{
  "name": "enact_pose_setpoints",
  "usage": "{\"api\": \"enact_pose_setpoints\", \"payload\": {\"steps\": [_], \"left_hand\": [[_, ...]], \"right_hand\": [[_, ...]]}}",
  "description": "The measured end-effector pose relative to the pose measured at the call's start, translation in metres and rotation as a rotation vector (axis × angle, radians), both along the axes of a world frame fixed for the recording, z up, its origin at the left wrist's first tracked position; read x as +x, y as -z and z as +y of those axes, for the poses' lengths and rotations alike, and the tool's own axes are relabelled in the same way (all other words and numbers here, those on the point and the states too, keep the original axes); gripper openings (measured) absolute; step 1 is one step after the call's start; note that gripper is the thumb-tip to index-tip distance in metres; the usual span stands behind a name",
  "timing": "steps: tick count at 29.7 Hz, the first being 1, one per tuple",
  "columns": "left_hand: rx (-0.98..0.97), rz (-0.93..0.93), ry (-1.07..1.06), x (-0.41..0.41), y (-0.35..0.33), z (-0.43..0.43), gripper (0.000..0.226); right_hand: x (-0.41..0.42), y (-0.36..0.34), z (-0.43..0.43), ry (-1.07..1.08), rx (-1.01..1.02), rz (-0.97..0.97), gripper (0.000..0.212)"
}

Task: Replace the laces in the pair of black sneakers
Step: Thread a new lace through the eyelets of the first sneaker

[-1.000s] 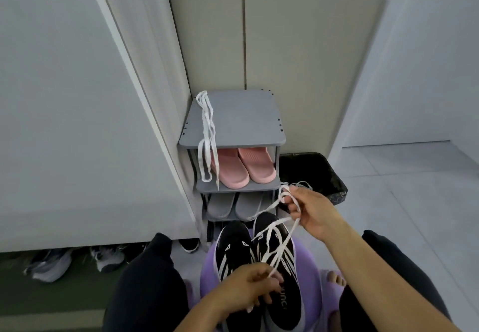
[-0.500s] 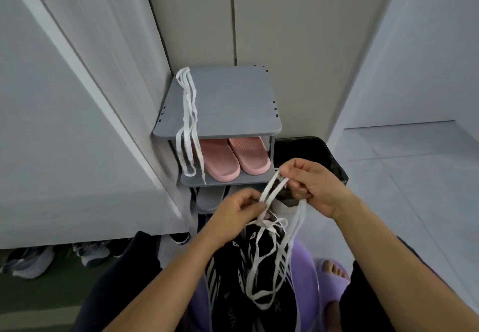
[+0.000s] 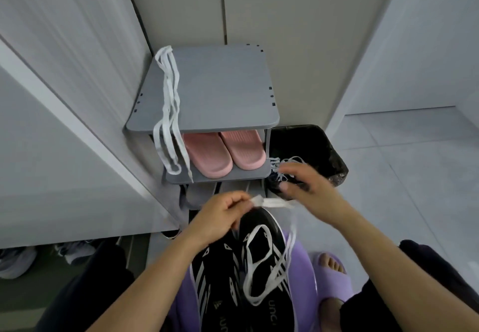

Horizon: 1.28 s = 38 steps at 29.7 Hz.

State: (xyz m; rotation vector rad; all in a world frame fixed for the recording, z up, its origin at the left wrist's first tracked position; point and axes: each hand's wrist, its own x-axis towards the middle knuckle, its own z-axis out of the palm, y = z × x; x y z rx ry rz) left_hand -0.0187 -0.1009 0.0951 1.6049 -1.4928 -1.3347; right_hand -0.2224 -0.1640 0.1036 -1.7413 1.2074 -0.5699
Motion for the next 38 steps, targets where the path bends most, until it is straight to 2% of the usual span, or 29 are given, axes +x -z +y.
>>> {"api": "enact_pose_setpoints", "payload": {"steps": [2,5,8,11,13,16,18,20,22,23,26,30,32,34,36,38], "left_hand": [[-0.007,0.0,0.054,-0.009,0.0,0.0,0.013],[0.053,0.1,0.0,-0.011,-0.002,-0.005,0.015],[0.177,0.212,-0.064,-0.006,-0.005,-0.007,0.011],[0.275,0.196,-0.156,0.006,-0.005,-0.007,0.008],[0.289,0.161,-0.188,0.012,-0.003,-0.007,0.01],[0.262,0.158,-0.213,0.008,-0.003,-0.004,0.014],[0.242,0.184,-0.19,0.001,-0.004,-0.002,0.015],[0.226,0.159,-0.192,-0.004,-0.003,-0.002,0.017],[0.229,0.124,-0.236,-0.003,0.001,-0.004,0.017],[0.236,0.116,-0.255,-0.001,0.002,-0.005,0.015],[0.26,0.127,-0.287,0.003,0.005,-0.005,0.007],[0.28,0.17,-0.409,0.008,0.004,-0.006,0.02],[0.275,0.272,-0.505,0.01,0.006,-0.008,0.018],[0.288,0.342,-0.551,0.009,0.008,-0.01,0.013],[0.321,0.328,-0.508,0.006,0.01,-0.01,0.013],[0.306,0.183,-0.386,0.003,0.01,-0.006,0.012]], "right_hand": [[0.021,0.0,0.013,-0.204,0.096,-0.019,0.023],[0.034,-0.001,0.017,-0.237,0.198,-0.008,0.012],[0.022,-0.004,0.0,-0.119,0.156,0.092,0.007],[0.0,-0.009,-0.015,0.161,0.129,0.018,0.016],[-0.009,-0.009,-0.018,0.253,0.139,-0.006,0.018],[-0.003,-0.004,-0.011,0.103,0.242,0.059,0.005],[0.007,0.002,-0.002,-0.069,0.287,0.131,0.02],[0.012,0.01,0.002,-0.17,0.209,0.282,0.03],[0.011,0.01,0.0,-0.11,0.142,0.336,0.012],[0.009,0.008,-0.002,-0.046,0.136,0.328,0.004],[-0.002,0.005,-0.012,0.118,0.119,0.293,0.014],[0.003,0.001,-0.005,0.018,0.26,0.162,0.019],[0.006,0.004,-0.002,-0.038,0.245,0.2,0.014],[0.006,0.007,-0.001,0.006,0.183,0.235,0.006],[0.004,0.007,-0.003,0.087,0.171,0.16,0.005],[0.003,0.006,-0.004,0.135,0.164,0.031,0.007]]}}
